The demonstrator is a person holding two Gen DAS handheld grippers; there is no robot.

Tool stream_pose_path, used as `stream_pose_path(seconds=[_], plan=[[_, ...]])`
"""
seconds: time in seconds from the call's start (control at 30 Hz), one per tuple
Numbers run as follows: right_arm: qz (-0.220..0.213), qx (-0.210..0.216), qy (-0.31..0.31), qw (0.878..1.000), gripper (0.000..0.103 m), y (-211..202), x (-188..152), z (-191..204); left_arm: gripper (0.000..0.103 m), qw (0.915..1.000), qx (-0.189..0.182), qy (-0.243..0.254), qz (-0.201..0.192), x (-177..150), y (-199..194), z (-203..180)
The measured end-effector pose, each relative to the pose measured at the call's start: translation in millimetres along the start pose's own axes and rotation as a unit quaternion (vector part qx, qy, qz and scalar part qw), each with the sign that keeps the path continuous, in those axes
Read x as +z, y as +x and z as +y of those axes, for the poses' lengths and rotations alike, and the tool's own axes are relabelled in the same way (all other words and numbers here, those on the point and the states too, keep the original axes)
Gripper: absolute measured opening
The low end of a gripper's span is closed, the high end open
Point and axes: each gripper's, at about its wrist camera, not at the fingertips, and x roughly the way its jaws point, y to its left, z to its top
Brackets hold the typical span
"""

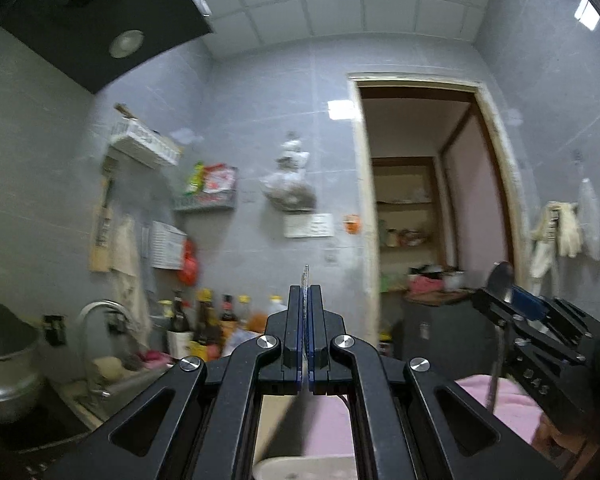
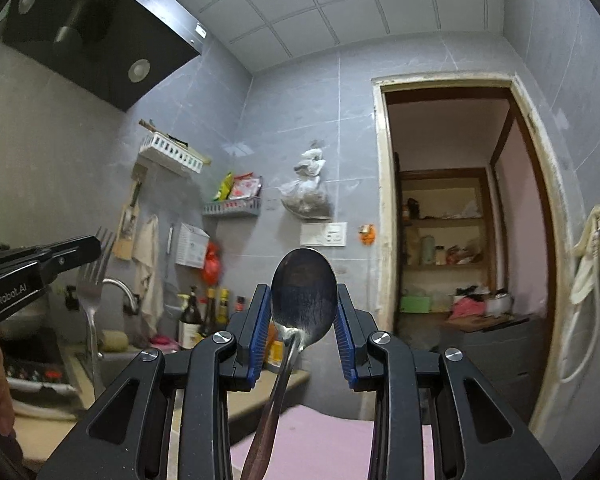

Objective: Organize utensils
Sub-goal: 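Lift the fork with the left gripper while the right gripper carries the spoon to the holder, then open the left gripper over the white holder while the right gripper releases the spoon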

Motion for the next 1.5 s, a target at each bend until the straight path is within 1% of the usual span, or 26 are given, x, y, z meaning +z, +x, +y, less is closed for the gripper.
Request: stream_pose_path(seconds=[0.07,0.2,0.23,0.37,0.47,0.67,0.77,1.0,1.07,1.13,1.23,1.27,1.3,1.33,1.37,1.4,1.5], plan=[[0.001,0.006,0.011,1.0,0.028,9.0,-4.7,3.2,0.0,0.9998,0.022,-0.003,0.0,-5.6,7.9,10.0],[0.007,0.013,0.029,0.999,0.028,29.5,-18.7,9.4,0.0,0.9967,0.081,0.004,-0.002,-25.7,30.3,24.9],[0.008,0.015,0.031,0.999,0.028,31.4,-21.7,10.3,0.0,0.9962,0.087,0.005,-0.001,-30.7,33.9,26.3],[0.028,0.021,0.042,0.998,0.028,47.1,-38.9,13.0,0.0,0.9955,0.093,-0.001,0.018,-53.0,48.8,28.1],[0.045,0.022,0.036,0.998,0.028,53.4,-56.4,16.6,0.0,0.995,0.094,-0.003,0.031,-68.3,58.4,28.5],[0.075,0.03,0.026,0.996,0.028,55.2,-80.1,20.2,0.0,0.994,0.096,0.015,0.048,-91.0,66.4,25.4],[0.091,0.036,0.023,0.995,0.029,55.4,-88.7,22.2,0.0,0.9939,0.087,0.013,0.066,-99.6,69.3,24.8],[0.129,0.053,0.016,0.99,0.029,51.4,-105.0,24.7,0.001,0.9926,0.036,-0.01,0.116,-118.9,71.2,21.7],[0.138,0.058,0.016,0.989,0.029,49.1,-108.9,25.0,0.002,0.9906,0.023,-0.022,0.133,-122.5,72.5,22.5],[0.148,0.064,0.021,0.987,0.029,47.2,-111.6,23.5,0.002,0.9874,-0.004,-0.044,0.152,-125.3,73.5,25.6],[0.162,0.07,0.027,0.984,0.03,44.8,-113.4,20.4,0.004,0.9846,-0.033,-0.076,0.154,-121.0,70.2,31.8],[0.163,0.073,0.029,0.983,0.033,44.2,-112.8,19.9,0.004,0.9835,-0.043,-0.084,0.154,-118.9,69.1,33.0],[0.165,0.075,0.03,0.983,0.037,42.7,-112.0,19.3,0.008,0.9825,-0.049,-0.091,0.155,-115.8,67.8,34.0],[0.165,0.076,0.031,0.983,0.038,41.7,-111.0,18.9,0.011,0.9821,-0.052,-0.095,0.155,-113.6,67.1,34.0],[0.164,0.078,0.033,0.983,0.038,40.2,-109.5,18.3,0.022,0.9815,-0.056,-0.097,0.155,-111.6,66.2,33.8],[0.162,0.077,0.033,0.983,0.038,39.6,-107.9,18.0,0.03,0.9805,-0.061,-0.105,0.154,-108.9,65.5,34.5],[0.156,0.075,0.041,0.984,0.041,35.4,-101.2,14.3,0.036,0.978,-0.071,-0.124,0.152,-102.3,63.8,37.2]])
